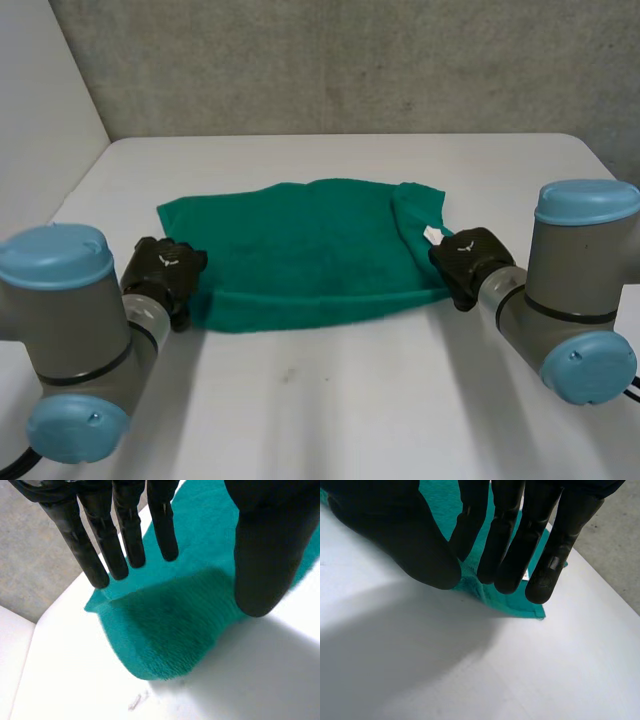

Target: Fold the towel.

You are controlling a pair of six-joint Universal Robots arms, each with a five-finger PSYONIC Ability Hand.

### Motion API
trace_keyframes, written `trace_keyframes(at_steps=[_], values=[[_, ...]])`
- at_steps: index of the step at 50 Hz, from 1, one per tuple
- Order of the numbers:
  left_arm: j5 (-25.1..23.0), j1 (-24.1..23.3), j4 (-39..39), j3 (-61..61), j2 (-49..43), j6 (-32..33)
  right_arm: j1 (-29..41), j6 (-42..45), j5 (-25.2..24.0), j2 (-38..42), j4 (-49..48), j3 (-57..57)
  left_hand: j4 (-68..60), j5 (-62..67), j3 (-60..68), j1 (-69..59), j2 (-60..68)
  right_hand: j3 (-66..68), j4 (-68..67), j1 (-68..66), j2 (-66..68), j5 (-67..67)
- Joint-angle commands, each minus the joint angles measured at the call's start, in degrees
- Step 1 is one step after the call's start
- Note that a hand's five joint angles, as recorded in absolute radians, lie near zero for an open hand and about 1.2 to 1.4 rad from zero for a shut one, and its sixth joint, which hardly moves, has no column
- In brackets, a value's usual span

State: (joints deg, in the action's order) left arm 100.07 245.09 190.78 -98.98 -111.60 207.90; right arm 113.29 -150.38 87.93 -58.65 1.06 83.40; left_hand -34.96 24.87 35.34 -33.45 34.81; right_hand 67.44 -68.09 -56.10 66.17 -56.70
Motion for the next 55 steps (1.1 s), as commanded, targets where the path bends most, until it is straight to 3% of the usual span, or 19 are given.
trace_keyframes(at_steps=[1,4,9,16,20,24,32,36,38,39,41,44,45,46,49,52,53,55], values=[[-0.32,0.65,-2.35,4.58,2.79,0.40,-0.09,-0.26,-2.50,0.03,-2.11,2.11,2.54,-2.45,-2.92,1.03,-2.40,12.56,-11.91,-23.90,13.83,-13.30],[-1.02,1.26,-2.61,6.69,2.80,0.31,-0.18,-0.26,-2.50,-0.23,-3.07,2.99,3.05,-2.96,-3.43,1.54,-2.90,12.56,-11.91,-23.90,13.83,-13.30],[-5.75,6.26,-6.11,10.02,2.27,-0.48,-0.18,-0.18,-2.59,-0.15,-3.52,3.52,2.54,-2.45,-2.92,1.03,-2.40,12.56,-11.91,-23.90,13.83,-13.30],[-9.80,7.85,-13.40,14.67,-2.36,-4.95,-0.09,-0.09,-2.59,0.12,-3.61,3.61,2.38,-2.29,-2.76,0.87,-2.23,12.56,-11.91,-23.90,13.83,-13.30],[-9.63,7.86,-16.59,16.80,-4.59,-5.05,0.09,0.00,-2.59,0.20,-3.61,3.61,1.87,-1.78,-2.25,0.36,-1.72,12.56,-11.91,-23.90,13.83,-13.30],[-8.33,7.94,-24.55,21.09,-8.61,-5.14,0.09,0.26,-2.59,0.21,-3.61,3.78,1.53,-1.44,-1.91,0.02,-1.39,12.56,-11.91,-23.90,13.83,-13.30],[-6.48,7.94,-26.08,21.11,-10.21,-5.05,0.00,0.44,-2.59,0.12,-3.61,3.79,0.37,-0.28,-0.75,-1.15,-0.22,12.56,-11.91,-23.90,13.83,-13.30],[-4.45,7.86,-26.08,21.37,-11.62,-4.88,-0.09,0.44,-2.68,-0.06,-3.61,3.79,-7.38,7.47,7.00,-8.89,7.53,12.56,-11.91,-23.90,13.83,-13.30],[-3.05,7.86,-25.82,21.72,-12.23,-4.87,-0.09,0.35,-2.68,-0.06,-3.52,3.79,-22.76,22.85,22.38,-24.27,22.91,12.56,-11.91,-23.90,13.83,-13.30],[-3.04,7.86,-25.81,21.72,-12.23,-4.88,-0.18,0.35,-2.94,-0.15,-3.52,3.79,-22.86,22.95,22.48,-24.37,23.00,12.56,-11.91,-23.90,13.83,-13.30],[-2.69,7.77,-25.03,21.37,-11.36,-5.05,-0.18,0.26,-2.94,-0.58,-2.99,3.44,-44.27,44.35,43.89,-45.78,44.41,12.56,-11.91,-23.90,13.83,-13.30],[-2.87,6.89,-22.74,20.41,-8.90,-5.40,-0.26,0.35,-2.85,-1.90,-2.47,2.82,-45.04,45.13,44.66,-46.55,45.19,12.56,-11.91,-23.90,13.83,-13.30],[-2.87,6.80,-22.22,19.97,-7.94,-5.49,-0.26,0.44,-3.03,-3.30,-2.12,2.47,-45.04,45.13,44.66,-46.55,45.19,4.13,-3.47,-15.47,5.39,-4.86],[-2.87,6.54,-20.99,18.75,-5.58,-5.49,-0.26,0.44,-3.03,-3.31,-2.11,2.47,-45.04,45.13,44.66,-46.55,45.19,4.05,-3.39,-15.39,5.31,-4.78],[-2.87,6.19,-17.92,16.20,-1.44,-5.32,-0.26,1.23,-4.95,-6.20,-1.15,0.11,-45.04,45.13,44.66,-46.55,45.19,-20.28,20.94,8.94,-19.02,19.55],[-2.87,5.84,-16.06,14.34,0.77,-4.96,-0.35,2.28,-6.90,-6.30,-0.44,-1.31,-45.04,45.13,44.66,-46.55,45.19,-28.08,28.74,16.74,-26.82,27.35],[-2.87,5.49,-15.19,13.12,2.08,-4.96,-1.31,4.72,-10.11,-6.21,1.65,-3.75,-45.04,45.13,44.66,-46.55,45.19,-39.57,40.23,28.23,-38.31,38.84],[-2.87,5.13,-14.48,12.23,3.40,-4.96,-2.46,6.58,-11.90,-6.21,3.50,-5.52,-45.04,45.13,44.66,-46.55,45.19,-41.70,42.36,30.36,-40.44,40.97]])
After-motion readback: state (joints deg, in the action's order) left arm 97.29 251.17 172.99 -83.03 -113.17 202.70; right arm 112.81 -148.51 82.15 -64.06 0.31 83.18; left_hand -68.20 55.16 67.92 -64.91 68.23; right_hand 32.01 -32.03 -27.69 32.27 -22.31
